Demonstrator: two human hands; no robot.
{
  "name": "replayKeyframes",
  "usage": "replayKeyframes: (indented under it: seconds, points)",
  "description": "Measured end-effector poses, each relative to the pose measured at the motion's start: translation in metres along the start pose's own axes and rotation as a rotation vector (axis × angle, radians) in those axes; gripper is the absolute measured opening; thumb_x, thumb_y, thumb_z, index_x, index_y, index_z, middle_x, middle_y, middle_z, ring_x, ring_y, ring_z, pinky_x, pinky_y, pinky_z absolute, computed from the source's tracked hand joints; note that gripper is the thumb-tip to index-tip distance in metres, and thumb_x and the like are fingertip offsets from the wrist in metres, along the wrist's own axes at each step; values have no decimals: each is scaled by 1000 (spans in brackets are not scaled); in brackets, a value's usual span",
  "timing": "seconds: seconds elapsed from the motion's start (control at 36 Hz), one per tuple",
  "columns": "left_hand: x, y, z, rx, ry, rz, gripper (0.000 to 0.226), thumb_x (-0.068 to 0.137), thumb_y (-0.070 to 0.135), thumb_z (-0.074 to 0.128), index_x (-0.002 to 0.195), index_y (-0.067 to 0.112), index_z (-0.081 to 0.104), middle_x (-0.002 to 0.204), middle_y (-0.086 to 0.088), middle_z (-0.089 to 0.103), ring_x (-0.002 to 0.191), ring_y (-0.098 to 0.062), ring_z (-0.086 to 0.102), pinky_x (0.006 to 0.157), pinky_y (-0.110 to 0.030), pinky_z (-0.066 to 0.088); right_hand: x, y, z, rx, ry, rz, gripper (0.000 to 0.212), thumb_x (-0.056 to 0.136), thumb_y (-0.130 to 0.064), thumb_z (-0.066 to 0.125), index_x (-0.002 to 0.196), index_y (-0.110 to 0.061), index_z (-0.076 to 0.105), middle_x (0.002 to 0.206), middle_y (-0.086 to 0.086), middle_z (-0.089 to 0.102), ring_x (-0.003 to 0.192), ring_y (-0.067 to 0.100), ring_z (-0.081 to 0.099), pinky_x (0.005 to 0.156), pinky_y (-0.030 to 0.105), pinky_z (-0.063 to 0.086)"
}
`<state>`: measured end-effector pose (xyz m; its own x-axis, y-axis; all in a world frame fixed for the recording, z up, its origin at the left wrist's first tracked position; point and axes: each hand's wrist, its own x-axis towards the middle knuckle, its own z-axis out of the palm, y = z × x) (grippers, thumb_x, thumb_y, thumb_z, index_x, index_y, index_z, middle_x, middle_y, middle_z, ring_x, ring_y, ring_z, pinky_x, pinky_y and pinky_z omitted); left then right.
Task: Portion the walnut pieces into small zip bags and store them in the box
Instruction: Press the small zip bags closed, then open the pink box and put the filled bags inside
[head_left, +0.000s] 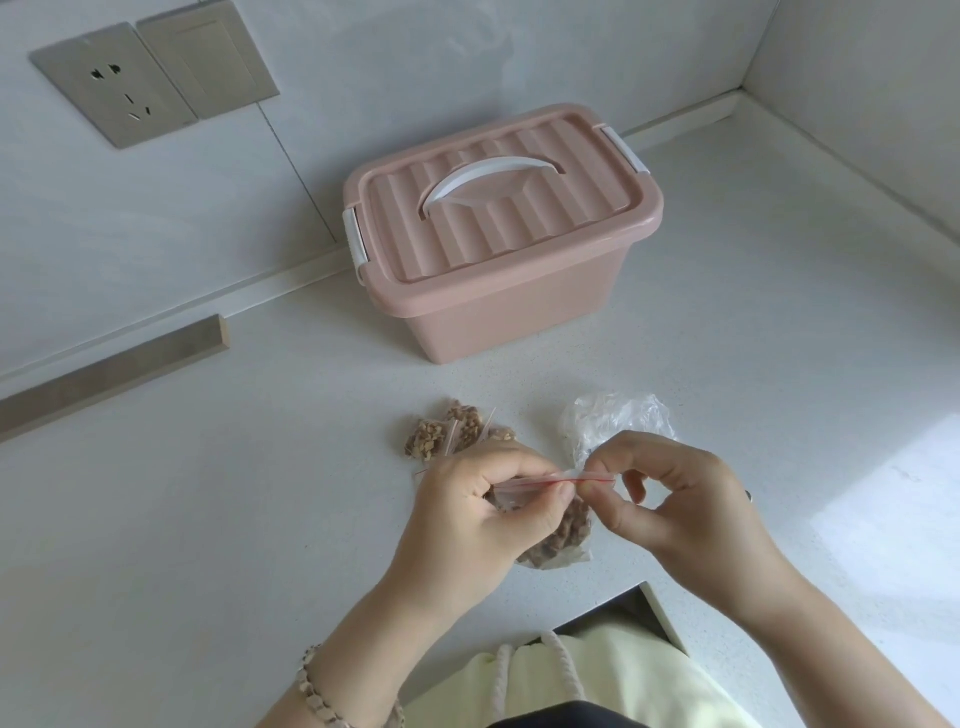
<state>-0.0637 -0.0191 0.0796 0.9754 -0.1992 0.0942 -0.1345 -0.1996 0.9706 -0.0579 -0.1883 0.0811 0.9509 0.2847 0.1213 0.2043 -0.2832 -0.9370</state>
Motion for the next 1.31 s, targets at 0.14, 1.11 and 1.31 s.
replayKeyframes:
  seconds: [0.14,1.11,1.31]
  points:
    - [3,3,-6,92,-33,104,4,77,21,66,77,17,68,74,2,68,66,-14,64,62,-26,52,0,1,-1,-26,9,-44,5,73,-35,60,73,-31,63,67,-17,62,62,3,53,58,11,38]
    - [53,-72,-50,316,486,-366,21,86,7,60,93,27,58,96,10,62,86,6,57,72,-3,42,86,119,46,-423,-43,260,14,86,-20,64,87,-9,72,88,5,68,74,18,60,64,27,47]
    - [106,-72,-73,447,519,-398,49,88,19,57,133,16,38,129,1,39,124,-15,38,100,-30,34,110,103,16,-380,-2,242,15,86,-27,63,85,-15,72,86,-3,68,67,0,58,65,15,46]
